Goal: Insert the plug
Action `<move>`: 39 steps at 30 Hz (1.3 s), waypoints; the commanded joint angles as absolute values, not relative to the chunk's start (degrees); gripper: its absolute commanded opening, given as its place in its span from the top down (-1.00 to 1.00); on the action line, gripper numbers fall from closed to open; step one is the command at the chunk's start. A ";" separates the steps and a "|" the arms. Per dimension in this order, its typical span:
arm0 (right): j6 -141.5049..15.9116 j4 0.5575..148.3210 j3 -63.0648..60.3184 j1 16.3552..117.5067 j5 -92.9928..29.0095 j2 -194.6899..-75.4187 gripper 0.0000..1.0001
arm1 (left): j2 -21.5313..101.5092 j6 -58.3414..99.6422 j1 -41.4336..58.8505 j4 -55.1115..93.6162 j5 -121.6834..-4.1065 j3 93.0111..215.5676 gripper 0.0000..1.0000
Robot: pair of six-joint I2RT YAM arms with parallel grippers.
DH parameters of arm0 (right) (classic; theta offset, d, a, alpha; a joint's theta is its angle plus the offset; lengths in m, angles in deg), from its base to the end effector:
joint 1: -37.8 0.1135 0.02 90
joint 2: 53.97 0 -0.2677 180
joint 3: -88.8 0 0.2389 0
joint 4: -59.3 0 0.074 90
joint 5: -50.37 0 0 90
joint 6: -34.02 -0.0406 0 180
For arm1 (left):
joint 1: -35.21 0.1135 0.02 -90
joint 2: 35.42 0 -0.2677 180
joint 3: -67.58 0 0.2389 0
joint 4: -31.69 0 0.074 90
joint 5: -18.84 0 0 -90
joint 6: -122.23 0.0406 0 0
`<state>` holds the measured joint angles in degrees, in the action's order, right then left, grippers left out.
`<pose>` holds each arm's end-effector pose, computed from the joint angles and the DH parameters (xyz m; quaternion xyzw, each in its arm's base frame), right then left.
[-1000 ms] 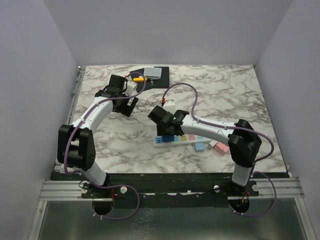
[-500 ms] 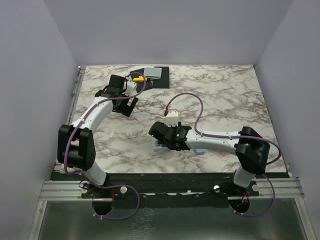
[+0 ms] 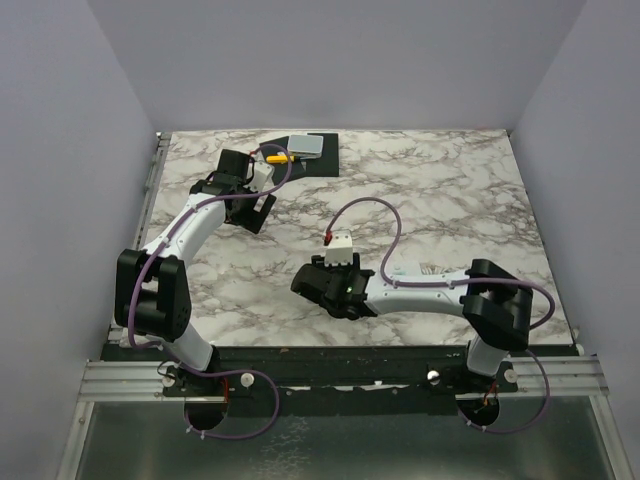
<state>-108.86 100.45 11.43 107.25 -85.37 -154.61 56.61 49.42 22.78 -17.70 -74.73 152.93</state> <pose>0.1441 0.3017 0.1899 -0.0443 0.9015 -0.0041 0.4304 0.3235 -0.0687 0.2582 0.2356 0.9266 0.0419 0.2902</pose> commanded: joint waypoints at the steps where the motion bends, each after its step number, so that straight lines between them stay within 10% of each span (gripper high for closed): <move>1: -112.76 108.02 18.45 110.06 -76.17 -163.05 0.99 | 56.22 49.49 23.12 -18.56 -76.25 154.99 -0.98; 9: -111.87 106.59 18.48 110.46 -74.61 -164.11 0.96 | 55.95 49.92 23.10 -20.08 -76.89 157.22 -0.98; 19: -107.31 109.10 10.10 109.73 -74.88 -159.10 -0.99 | 56.06 49.22 23.17 -23.38 -74.07 160.86 -0.98; 39: -133.65 142.47 15.97 101.87 -74.21 -130.40 -1.00 | 59.68 49.19 22.93 -27.01 -73.69 169.69 -0.98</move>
<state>-118.39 125.15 10.71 104.78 -74.46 -134.57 58.49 49.40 22.78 -25.44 -74.62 166.94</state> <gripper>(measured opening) 0.998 0.989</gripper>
